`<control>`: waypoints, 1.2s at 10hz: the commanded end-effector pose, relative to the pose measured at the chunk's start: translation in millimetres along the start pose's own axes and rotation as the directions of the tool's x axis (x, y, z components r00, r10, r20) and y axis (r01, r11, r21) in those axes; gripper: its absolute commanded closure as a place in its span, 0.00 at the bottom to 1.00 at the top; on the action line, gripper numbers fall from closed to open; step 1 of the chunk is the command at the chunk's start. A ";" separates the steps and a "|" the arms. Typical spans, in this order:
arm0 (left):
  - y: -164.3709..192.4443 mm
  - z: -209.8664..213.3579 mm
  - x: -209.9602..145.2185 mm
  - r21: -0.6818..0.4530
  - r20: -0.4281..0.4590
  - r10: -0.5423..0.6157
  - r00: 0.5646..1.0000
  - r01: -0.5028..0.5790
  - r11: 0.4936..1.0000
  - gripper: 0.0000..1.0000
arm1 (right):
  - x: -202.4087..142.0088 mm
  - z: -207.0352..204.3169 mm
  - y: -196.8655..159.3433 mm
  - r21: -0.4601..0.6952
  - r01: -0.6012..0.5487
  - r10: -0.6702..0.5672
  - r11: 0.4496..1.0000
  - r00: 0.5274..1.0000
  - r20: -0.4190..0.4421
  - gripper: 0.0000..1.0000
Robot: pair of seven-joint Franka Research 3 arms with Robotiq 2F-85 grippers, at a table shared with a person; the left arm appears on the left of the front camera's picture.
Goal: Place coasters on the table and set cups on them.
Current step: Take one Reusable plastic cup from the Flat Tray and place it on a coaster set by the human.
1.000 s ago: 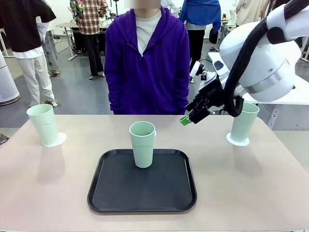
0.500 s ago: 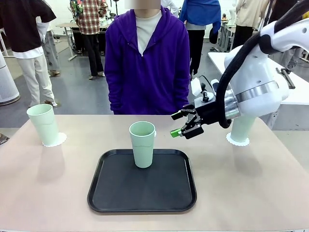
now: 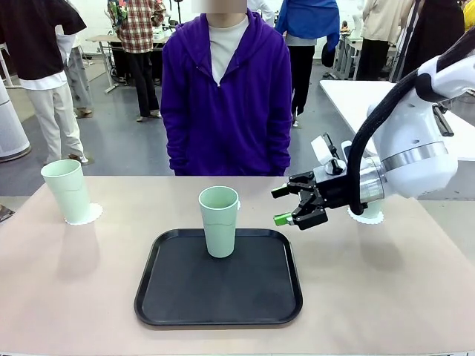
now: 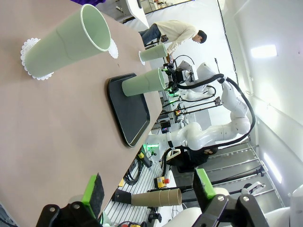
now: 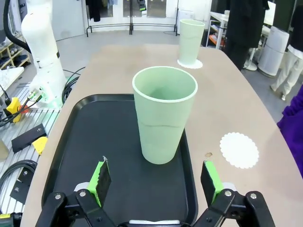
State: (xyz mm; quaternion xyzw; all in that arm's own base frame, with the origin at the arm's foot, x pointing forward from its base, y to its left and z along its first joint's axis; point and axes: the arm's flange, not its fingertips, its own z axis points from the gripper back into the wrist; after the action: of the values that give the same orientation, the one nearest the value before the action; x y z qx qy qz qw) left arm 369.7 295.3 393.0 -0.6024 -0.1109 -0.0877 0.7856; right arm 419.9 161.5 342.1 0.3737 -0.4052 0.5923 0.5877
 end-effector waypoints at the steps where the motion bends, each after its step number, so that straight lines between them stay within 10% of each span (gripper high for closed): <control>1: -2.2 0.8 -0.2 0.011 0.000 0.004 1.000 -0.004 1.000 0.00 | 5.8 -0.3 -3.3 -0.002 -0.015 0.015 1.000 1.000 0.005 0.00; 12: -2.2 0.8 -0.2 0.011 0.000 0.004 1.000 -0.004 1.000 0.00 | -55.2 -64.4 -4.8 0.112 0.094 -0.112 0.989 0.979 0.171 0.00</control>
State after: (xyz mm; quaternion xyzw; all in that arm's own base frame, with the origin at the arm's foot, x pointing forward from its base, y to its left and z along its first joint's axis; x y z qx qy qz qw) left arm 369.7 295.3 393.0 -0.6023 -0.1109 -0.0877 0.7856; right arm 419.0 189.8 276.1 0.4822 -0.3915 0.5355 0.5722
